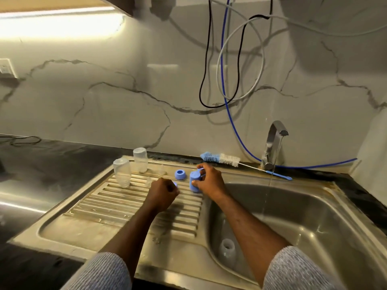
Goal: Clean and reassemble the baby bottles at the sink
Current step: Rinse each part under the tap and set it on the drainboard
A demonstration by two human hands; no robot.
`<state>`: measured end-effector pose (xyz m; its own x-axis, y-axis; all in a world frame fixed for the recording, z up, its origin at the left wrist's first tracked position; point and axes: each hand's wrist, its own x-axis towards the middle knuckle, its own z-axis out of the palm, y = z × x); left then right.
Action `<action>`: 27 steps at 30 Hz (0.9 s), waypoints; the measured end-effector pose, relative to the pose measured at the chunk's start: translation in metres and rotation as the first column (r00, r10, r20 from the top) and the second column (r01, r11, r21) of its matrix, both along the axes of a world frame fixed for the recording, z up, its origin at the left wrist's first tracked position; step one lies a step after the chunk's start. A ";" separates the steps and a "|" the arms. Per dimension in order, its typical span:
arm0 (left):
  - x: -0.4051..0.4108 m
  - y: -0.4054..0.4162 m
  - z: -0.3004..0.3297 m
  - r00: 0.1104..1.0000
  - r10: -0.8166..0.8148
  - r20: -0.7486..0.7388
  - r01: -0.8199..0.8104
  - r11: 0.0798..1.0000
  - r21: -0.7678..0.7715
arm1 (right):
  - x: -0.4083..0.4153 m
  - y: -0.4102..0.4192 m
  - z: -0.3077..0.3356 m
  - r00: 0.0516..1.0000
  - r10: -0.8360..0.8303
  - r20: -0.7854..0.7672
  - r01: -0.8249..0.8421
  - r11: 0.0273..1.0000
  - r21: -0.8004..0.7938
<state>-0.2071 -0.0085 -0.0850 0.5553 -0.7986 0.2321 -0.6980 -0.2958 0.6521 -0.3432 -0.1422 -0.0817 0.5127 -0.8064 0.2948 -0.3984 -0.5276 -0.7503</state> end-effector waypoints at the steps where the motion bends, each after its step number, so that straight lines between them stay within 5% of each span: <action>1: 0.000 0.000 0.000 1.000 -0.004 0.002 0.004 1.000 0.004 | 0.002 0.001 -0.003 1.000 0.004 -0.030 -0.004 1.000 0.007; 14: -0.044 -0.014 -0.008 0.983 -0.179 -0.039 0.177 0.983 -0.037 | -0.071 0.001 -0.026 0.995 0.076 -0.060 -0.069 0.992 0.107; 20: -0.080 -0.031 -0.011 0.951 -0.309 -0.021 0.309 0.951 -0.015 | -0.137 0.002 -0.060 0.708 0.424 -0.564 -0.294 0.904 0.310; 27: -0.108 -0.057 -0.012 0.932 -0.363 -0.013 0.362 0.932 -0.013 | -0.137 0.002 -0.091 0.612 0.434 -0.662 -0.339 0.899 0.277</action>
<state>-0.3146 -0.0656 -0.0972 0.2319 -0.9438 0.2353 -0.7467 -0.0177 0.6650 -0.4803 -0.1405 -0.1727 0.7974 -0.4866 -0.3570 -0.6016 -0.6884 -0.4053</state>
